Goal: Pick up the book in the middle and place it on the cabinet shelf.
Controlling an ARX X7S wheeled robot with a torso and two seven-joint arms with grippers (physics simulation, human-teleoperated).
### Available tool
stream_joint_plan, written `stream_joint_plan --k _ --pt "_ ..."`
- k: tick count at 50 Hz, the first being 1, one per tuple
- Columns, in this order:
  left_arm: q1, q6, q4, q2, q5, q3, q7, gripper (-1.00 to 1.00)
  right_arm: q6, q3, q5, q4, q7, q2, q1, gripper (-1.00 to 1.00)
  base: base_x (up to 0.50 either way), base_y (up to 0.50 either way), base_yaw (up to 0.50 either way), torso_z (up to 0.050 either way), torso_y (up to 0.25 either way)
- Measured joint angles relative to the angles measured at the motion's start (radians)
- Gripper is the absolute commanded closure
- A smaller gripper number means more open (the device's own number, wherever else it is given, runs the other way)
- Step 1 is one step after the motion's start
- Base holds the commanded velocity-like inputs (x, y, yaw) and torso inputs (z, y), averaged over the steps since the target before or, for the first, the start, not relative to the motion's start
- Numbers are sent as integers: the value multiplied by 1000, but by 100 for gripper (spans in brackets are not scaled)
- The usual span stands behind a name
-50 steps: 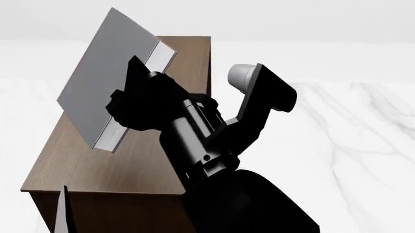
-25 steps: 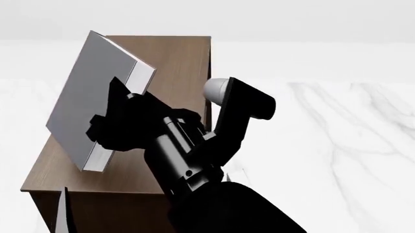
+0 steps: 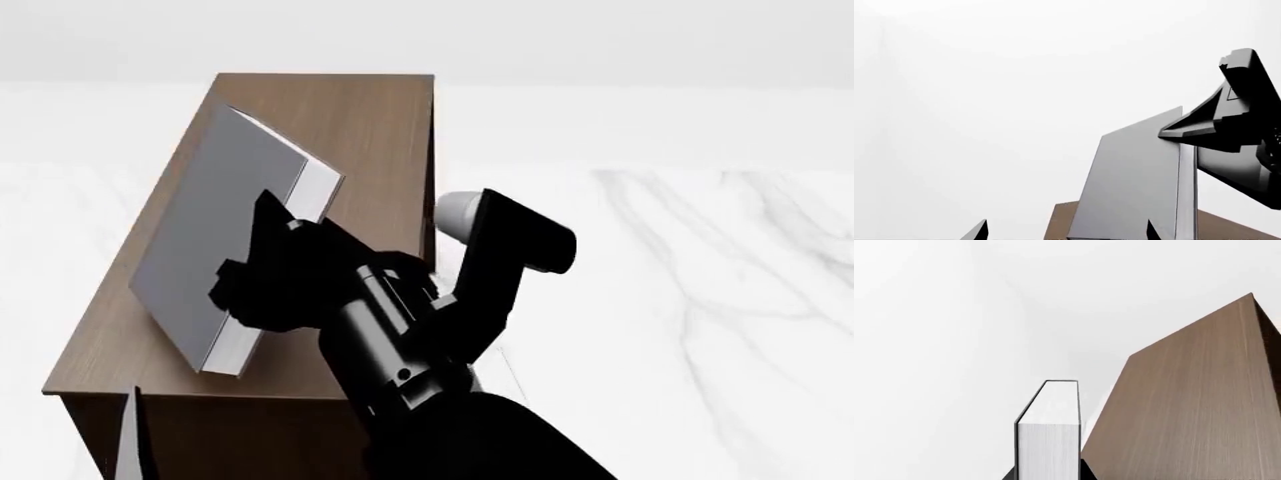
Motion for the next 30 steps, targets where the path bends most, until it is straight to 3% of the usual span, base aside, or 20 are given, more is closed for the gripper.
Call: stream_joint_plan --k 30 --pt "-6 -3 -14 -3 -15 5 -4 -100 -34 33 48 56 -24 -9 -26 100 0 0 0 0 0"
